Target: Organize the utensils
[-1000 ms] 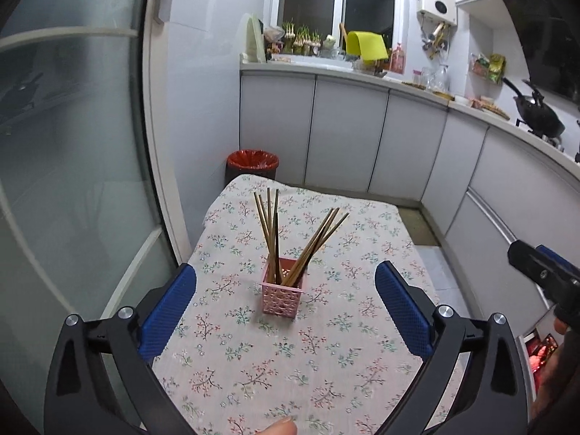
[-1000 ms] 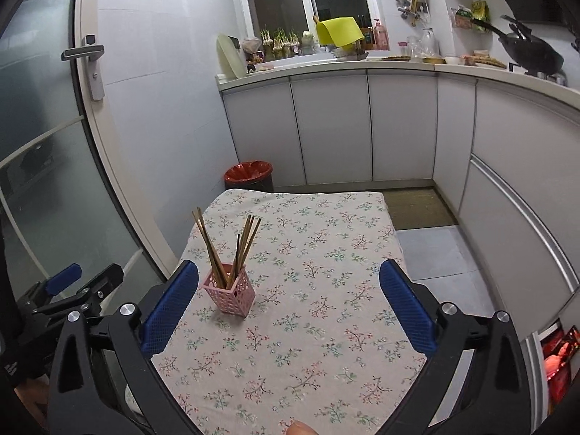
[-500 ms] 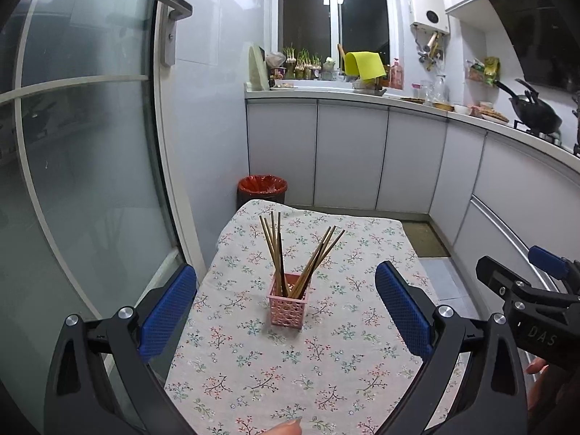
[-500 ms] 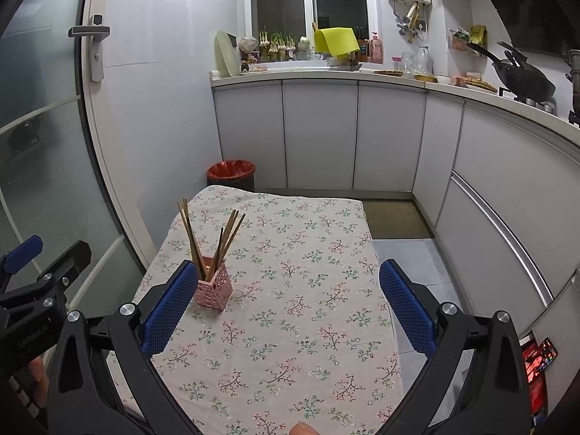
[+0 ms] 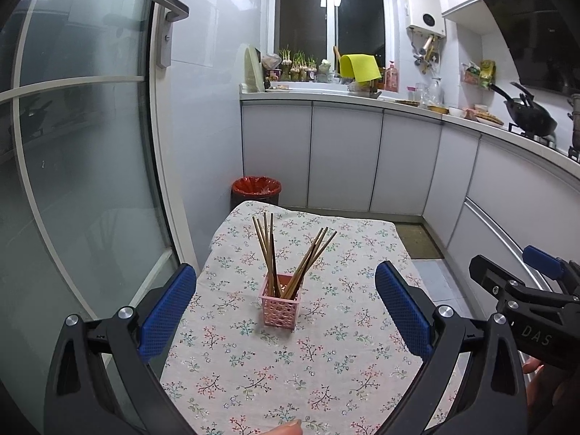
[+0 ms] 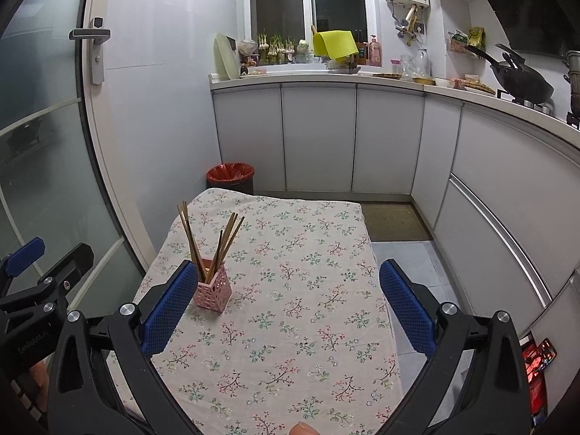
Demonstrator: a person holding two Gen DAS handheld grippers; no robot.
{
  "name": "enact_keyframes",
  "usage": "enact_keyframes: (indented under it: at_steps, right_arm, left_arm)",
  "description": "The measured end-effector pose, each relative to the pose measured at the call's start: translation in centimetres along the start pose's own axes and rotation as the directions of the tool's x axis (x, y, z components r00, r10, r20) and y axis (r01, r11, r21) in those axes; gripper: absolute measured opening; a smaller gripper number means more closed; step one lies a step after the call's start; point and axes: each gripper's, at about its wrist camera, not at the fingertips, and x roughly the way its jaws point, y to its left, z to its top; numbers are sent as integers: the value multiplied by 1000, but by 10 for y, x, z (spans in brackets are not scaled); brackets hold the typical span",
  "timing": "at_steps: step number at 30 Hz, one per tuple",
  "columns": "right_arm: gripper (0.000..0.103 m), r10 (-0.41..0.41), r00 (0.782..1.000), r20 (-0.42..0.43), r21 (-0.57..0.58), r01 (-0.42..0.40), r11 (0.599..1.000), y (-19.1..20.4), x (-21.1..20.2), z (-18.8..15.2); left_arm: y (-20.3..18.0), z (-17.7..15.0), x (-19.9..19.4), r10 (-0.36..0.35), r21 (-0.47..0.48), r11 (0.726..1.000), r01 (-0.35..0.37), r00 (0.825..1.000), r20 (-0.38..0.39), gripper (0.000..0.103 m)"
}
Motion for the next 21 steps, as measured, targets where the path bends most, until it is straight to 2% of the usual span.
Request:
enact_keyframes:
  at_steps: [21]
  right_arm:
    - [96, 5, 1000, 12, 2, -5, 1000, 2, -1, 1]
  left_arm:
    - [4, 1, -3, 2, -9, 1000, -2, 1000, 12, 96]
